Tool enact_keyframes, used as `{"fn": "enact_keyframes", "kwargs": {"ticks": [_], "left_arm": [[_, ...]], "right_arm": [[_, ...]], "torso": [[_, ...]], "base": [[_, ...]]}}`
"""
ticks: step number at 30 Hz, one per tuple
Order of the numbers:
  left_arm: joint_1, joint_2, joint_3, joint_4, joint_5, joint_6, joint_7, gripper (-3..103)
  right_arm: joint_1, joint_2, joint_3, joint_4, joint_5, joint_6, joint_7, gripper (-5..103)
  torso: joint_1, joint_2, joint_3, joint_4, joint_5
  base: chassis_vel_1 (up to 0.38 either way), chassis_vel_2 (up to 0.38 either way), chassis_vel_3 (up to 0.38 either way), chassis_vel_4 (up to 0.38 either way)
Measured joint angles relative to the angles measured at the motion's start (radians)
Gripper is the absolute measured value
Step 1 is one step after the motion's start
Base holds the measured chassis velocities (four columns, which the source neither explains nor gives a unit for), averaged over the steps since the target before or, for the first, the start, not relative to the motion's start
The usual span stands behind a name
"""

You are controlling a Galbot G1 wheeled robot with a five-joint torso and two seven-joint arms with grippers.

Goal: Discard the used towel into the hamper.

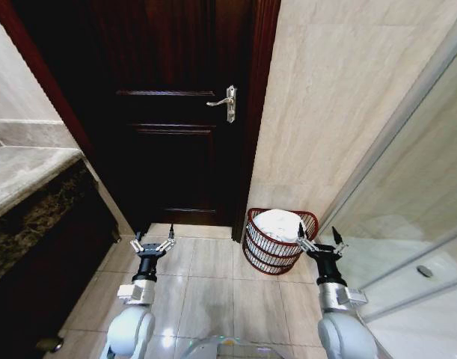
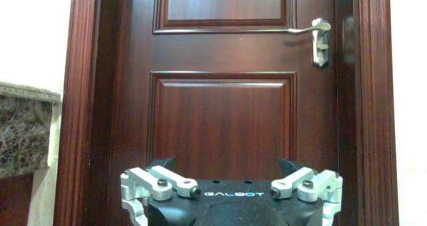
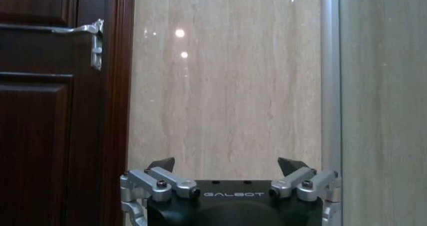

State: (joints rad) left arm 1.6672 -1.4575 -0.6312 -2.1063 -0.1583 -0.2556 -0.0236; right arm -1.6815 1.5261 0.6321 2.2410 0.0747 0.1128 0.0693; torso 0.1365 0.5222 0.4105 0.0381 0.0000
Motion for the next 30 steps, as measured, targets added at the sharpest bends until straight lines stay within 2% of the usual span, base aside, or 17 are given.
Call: {"fn": "enact_keyframes", "kwargs": {"ticks": [30], "left_arm": [[-0.003, 0.009, 0.001, -0.023, -0.007, -0.008, 0.005, 100]], "right_arm": [[-0.035, -0.005, -0.044, 0.065, -0.028, -0.010, 0.045, 100]], "torso": [[0.042, 0.103, 0.061, 0.0000, 0.0000]], "base": [[0.000, 0.000, 0.000, 0.000]]}}
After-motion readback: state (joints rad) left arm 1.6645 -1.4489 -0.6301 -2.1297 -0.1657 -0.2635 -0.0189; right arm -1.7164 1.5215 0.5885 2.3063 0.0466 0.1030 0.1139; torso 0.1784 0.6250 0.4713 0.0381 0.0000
